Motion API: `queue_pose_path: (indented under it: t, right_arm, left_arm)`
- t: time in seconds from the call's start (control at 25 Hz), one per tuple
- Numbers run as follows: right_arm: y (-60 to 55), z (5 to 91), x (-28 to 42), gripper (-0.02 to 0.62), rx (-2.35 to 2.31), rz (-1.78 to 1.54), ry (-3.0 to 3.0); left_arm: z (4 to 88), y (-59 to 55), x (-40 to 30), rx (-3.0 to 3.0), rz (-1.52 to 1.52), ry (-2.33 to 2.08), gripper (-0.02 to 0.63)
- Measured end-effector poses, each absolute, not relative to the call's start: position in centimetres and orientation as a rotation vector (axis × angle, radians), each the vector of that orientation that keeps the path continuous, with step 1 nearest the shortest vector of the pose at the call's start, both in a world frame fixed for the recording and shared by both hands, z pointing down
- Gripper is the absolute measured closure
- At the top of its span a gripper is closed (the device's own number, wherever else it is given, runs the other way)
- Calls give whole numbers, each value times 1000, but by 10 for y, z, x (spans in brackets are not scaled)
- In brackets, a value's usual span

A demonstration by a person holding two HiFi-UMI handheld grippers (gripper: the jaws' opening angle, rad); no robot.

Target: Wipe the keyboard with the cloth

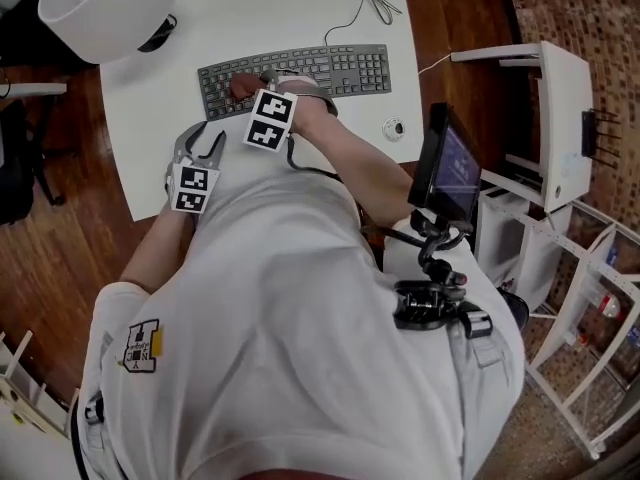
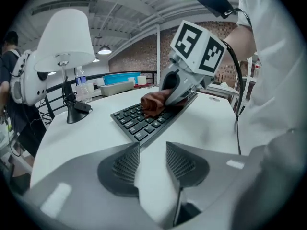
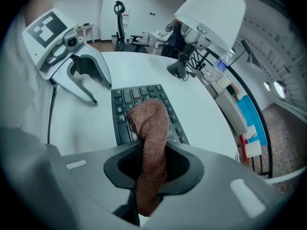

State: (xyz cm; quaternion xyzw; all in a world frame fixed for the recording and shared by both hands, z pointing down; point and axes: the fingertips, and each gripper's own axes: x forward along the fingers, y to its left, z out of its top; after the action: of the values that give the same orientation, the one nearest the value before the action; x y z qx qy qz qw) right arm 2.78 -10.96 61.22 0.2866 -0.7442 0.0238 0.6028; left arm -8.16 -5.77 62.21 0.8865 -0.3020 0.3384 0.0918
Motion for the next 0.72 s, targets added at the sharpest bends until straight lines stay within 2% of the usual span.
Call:
queue_pose_path:
  t: [0.44, 0.72]
  right_arm:
    - [-82, 634, 242, 508, 962, 268, -1472]
    - [-58, 635, 314, 509, 1089, 363, -1356]
  left_arm:
    - [646, -61, -94, 2583, 1092, -959, 451]
    - [650, -60, -101, 2586, 1111, -971, 451]
